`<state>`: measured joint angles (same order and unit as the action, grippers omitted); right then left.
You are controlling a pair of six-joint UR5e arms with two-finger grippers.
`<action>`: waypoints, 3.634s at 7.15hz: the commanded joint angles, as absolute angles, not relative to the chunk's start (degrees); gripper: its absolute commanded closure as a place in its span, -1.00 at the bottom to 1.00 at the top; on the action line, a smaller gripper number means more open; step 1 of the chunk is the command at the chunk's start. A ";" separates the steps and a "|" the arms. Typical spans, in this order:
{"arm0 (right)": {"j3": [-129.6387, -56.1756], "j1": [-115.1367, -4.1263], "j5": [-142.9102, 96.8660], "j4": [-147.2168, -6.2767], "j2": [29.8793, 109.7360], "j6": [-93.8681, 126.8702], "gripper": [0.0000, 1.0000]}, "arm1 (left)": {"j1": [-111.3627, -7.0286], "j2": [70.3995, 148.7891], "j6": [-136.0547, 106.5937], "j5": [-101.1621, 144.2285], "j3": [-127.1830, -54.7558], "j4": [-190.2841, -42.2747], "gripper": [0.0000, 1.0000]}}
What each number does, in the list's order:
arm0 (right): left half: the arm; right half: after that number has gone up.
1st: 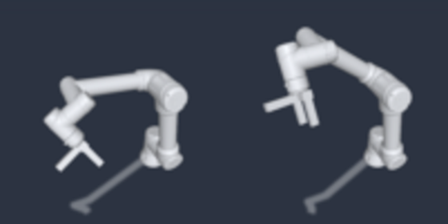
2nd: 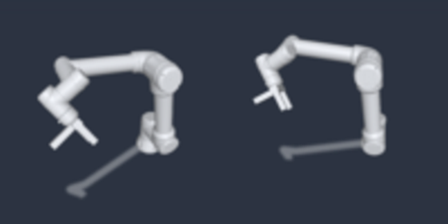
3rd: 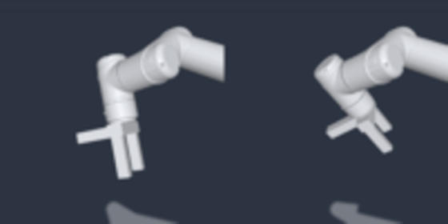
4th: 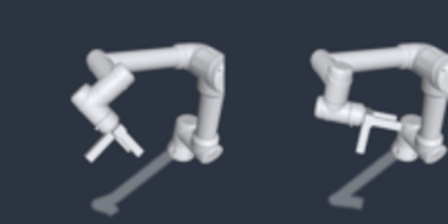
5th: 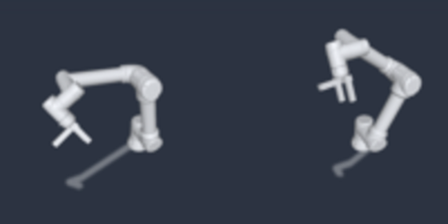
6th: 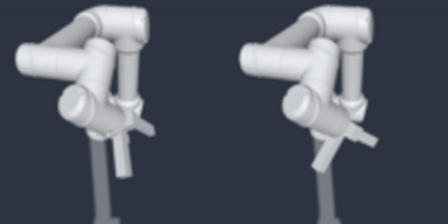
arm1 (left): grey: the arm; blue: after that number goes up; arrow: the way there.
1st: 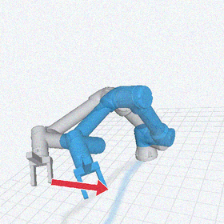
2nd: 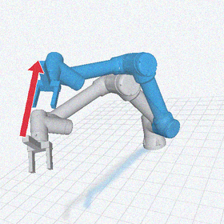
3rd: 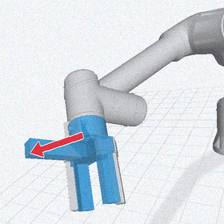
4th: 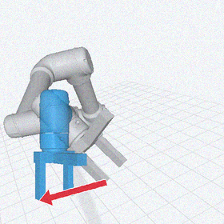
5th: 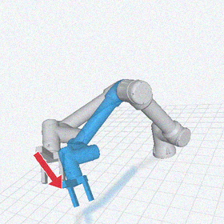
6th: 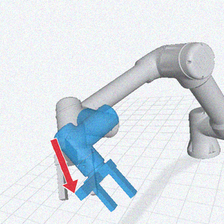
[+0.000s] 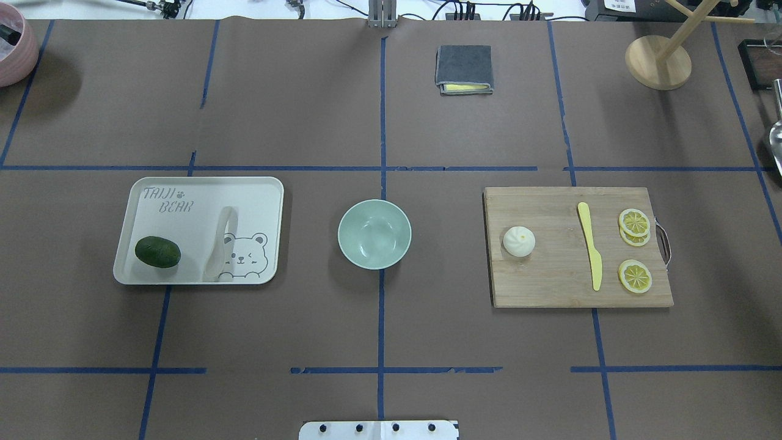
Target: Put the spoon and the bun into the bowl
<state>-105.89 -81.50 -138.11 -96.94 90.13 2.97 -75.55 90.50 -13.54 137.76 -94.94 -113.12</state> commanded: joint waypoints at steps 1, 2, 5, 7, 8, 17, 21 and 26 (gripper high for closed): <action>-108.89 -77.62 -138.08 -96.86 90.18 4.29 -1.00 | -65.79 92.01 -33.92 137.11 -99.03 -117.42 -1.00; -109.94 -76.13 -137.99 -96.86 90.09 6.13 -1.00 | -62.35 93.59 -41.93 136.76 -100.88 -117.51 -1.00; -111.10 -72.17 -137.81 -94.42 89.12 11.76 -1.00 | -48.90 100.44 -59.03 120.79 -102.49 -116.81 -1.00; -110.83 -70.59 -137.81 -90.45 89.30 16.59 -1.00 | -45.64 102.38 -59.06 119.98 -100.73 -116.63 -1.00; -110.83 -70.05 -137.73 -90.09 89.30 16.79 -1.00 | -43.18 103.26 -59.06 115.36 -99.33 -116.54 -1.00; -110.74 -68.55 -137.55 -90.09 89.30 16.79 -1.00 | -37.53 105.73 -58.89 113.03 -95.80 -116.46 1.00; -110.74 -68.47 -137.64 -90.09 89.30 16.79 -1.00 | -38.23 111.50 -59.15 113.12 -97.99 -110.70 1.00; -110.92 -59.00 -135.27 -80.19 88.51 35.90 -1.00 | -37.53 126.37 -67.85 112.76 -96.34 -107.75 1.00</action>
